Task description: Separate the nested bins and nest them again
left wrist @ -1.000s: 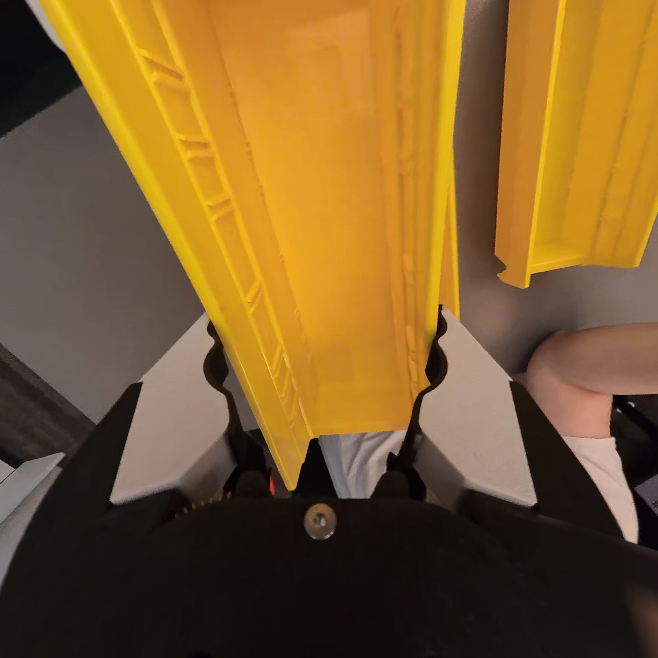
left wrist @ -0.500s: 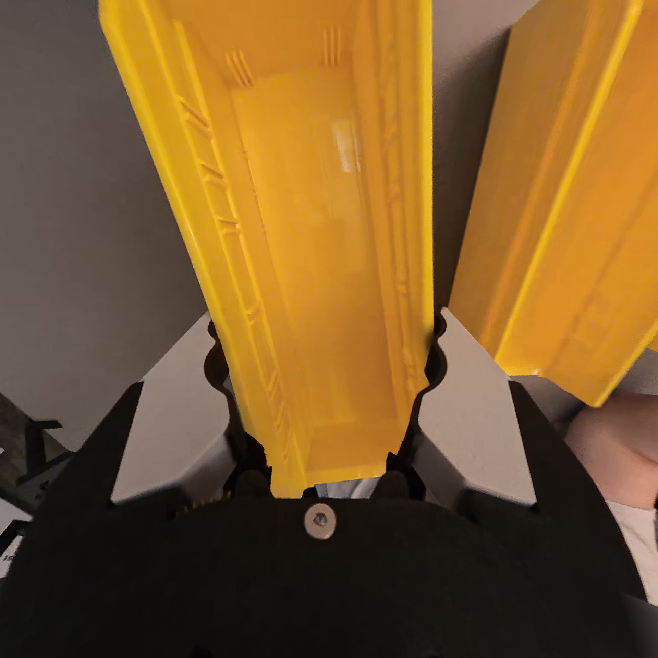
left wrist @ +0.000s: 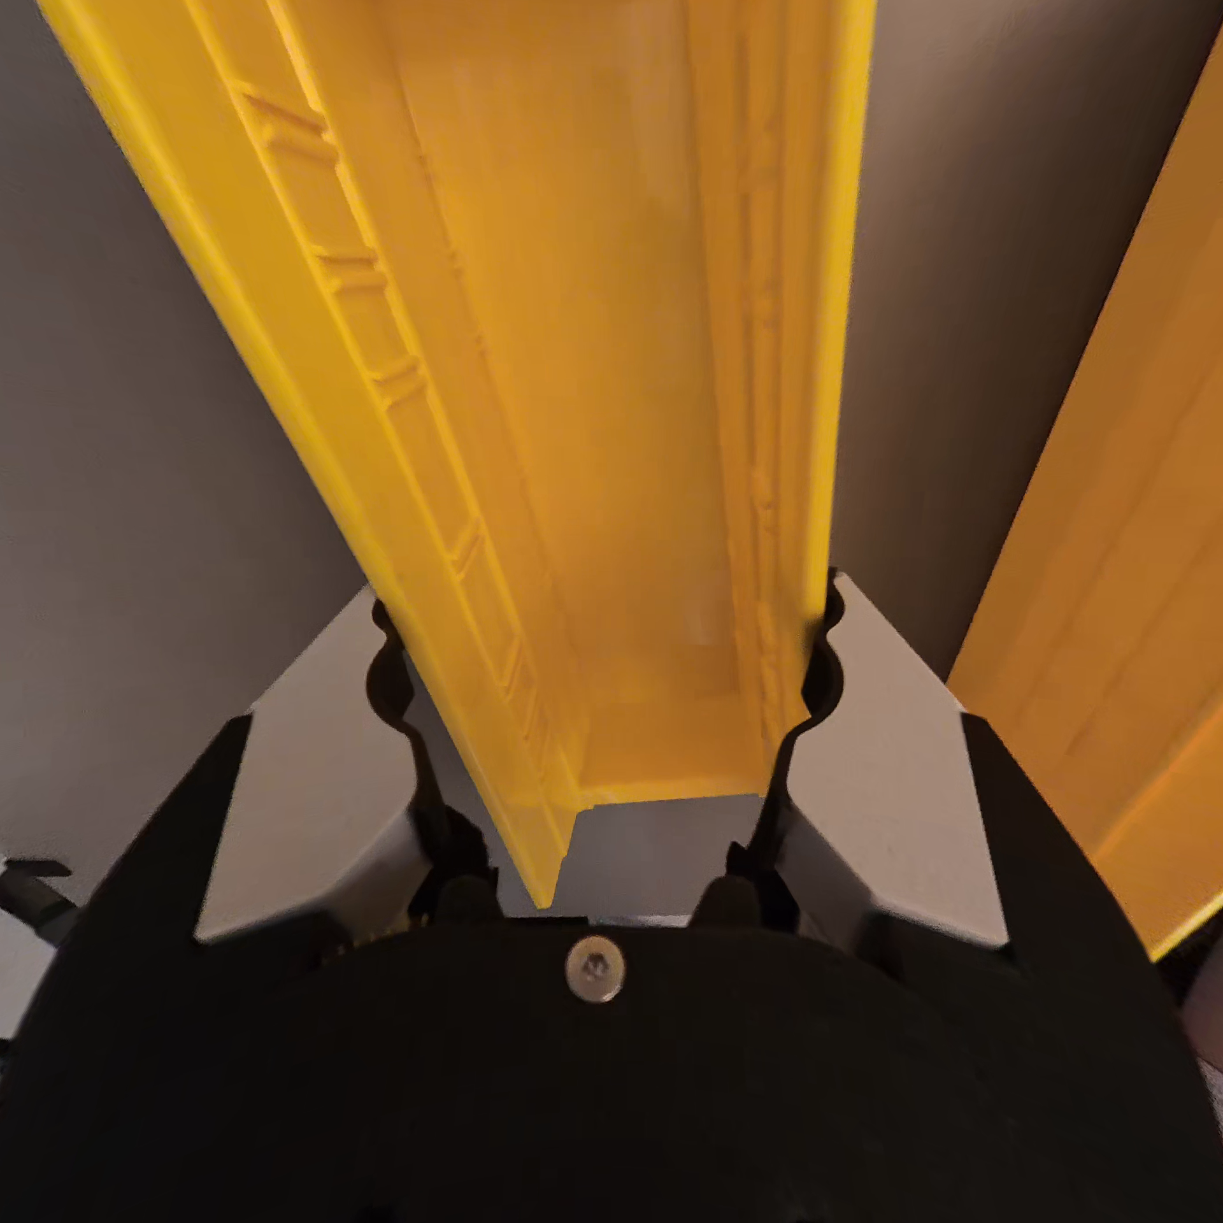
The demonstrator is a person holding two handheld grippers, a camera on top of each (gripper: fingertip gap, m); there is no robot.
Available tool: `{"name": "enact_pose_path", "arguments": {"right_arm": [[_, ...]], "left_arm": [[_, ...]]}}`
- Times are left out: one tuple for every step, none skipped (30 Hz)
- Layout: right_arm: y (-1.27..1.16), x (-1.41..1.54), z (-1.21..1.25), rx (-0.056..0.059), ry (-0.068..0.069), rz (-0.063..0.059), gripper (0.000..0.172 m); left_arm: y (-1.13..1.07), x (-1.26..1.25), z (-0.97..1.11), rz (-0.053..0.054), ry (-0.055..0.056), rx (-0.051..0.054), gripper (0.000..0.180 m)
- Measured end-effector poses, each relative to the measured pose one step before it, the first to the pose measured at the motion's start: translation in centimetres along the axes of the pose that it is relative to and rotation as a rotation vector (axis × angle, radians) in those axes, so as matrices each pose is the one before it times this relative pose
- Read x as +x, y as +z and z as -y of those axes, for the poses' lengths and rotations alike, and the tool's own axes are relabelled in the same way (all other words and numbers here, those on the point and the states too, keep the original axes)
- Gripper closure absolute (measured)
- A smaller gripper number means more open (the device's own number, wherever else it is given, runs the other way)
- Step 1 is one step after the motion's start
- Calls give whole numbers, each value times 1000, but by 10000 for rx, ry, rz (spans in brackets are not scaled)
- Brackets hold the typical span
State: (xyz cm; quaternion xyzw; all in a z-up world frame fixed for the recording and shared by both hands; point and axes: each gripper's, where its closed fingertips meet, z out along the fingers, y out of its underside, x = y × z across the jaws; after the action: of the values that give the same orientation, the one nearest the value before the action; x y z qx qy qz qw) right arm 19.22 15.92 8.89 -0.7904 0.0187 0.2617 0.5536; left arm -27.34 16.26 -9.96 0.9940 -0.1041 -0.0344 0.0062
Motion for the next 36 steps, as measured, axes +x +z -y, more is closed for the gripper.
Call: {"name": "enact_pose_path", "arguments": {"right_arm": [[22,13,-28,-12,6,9,82],[42,32,-47,-20,24,14,82],[53,54,-56,-25,33,15,82],[57,65,-77,-36,33,12,82],[61,75,-81,-42,33,8,82],[46,81,-72,-33,38,3,82],[45,55,-56,-27,32,4,82],[23,15,-25,-11,7,7,82],[17,-9,9,6,-3,4,82],[25,-1,14,3,-7,-7,82],[54,19,6,-3,-12,-16,82],[76,1,-13,-12,-5,-13,82],[89,32,-43,-23,1,-19,82],[115,14,-65,-42,-8,-14,82],[121,36,-109,-63,-6,-12,82],[100,43,-127,-67,3,-15,82],[76,64,-88,-43,7,-23,82],[50,41,-74,-27,6,-17,82],[4,19,-60,-31,7,-4,82],[-18,-6,-63,-19,4,2,82],[-69,-29,-36,-6,2,13,82],[-80,-46,-45,-9,3,24,82],[-127,-57,-11,2,1,34,82],[-135,-56,37,24,3,36,82],[-157,-35,106,61,6,31,82],[-148,-56,152,85,13,45,82],[-131,-78,147,80,20,64,82],[-87,-92,93,50,18,75,82],[-55,-90,67,25,16,81,82],[-32,-84,62,29,17,69,82],[-7,-85,49,24,21,63,82],[33,-114,30,11,5,58,82],[49,-151,-13,-11,-13,67,82],[60,-169,-54,-33,-17,60,82],[69,-151,-50,-37,-27,46,82],[59,-124,-56,-36,-25,33,82]], "left_arm": [[-43,92,80,39,71,86,61],[-31,196,7,-51,136,-8,60],[9,223,-31,-46,148,22,59],[13,164,-76,-7,73,34,58],[38,120,-237,8,42,-118,55],[46,69,-421,21,7,-264,52],[-56,-109,-531,87,-49,-345,49],[-340,-264,-106,156,-41,-25,46],[-685,-269,324,140,32,269,45],[-965,-138,297,61,35,204,48],[-1238,56,293,-48,-76,155,45],[-1494,423,480,-228,-183,292,44],[-1636,786,649,-310,-193,410,44],[-1589,1076,719,-279,-120,461,44],[-1388,1461,679,-281,23,433,45],[-1051,1673,505,-189,145,312,43],[-680,1878,273,-156,210,184,41],[-318,2052,57,-157,283,12,39],[16,1846,-74,15,351,-130,35],[244,1753,-29,54,405,-162,29],[392,1528,58,93,356,-148,29],[492,1214,128,157,288,-116,29],[609,754,72,261,215,-154,30],[703,432,40,275,145,-163,30],[774,235,-23,216,33,-196,30],[797,110,-150,161,-90,-273,29],[727,203,-210,27,-147,-289,28],[618,169,-164,-8,-161,-235,27],[517,135,-28,-7,-119,-147,27],[431,48,63,33,-82,-97,26],[374,79,113,1,-104,-65,26],[345,225,102,-89,-132,-75,26],[284,278,130,-105,-115,-39,26],[245,183,141,11,-8,-8,26],[219,126,110,64,57,-8,26],[250,133,78,44,49,-10,28]]}}
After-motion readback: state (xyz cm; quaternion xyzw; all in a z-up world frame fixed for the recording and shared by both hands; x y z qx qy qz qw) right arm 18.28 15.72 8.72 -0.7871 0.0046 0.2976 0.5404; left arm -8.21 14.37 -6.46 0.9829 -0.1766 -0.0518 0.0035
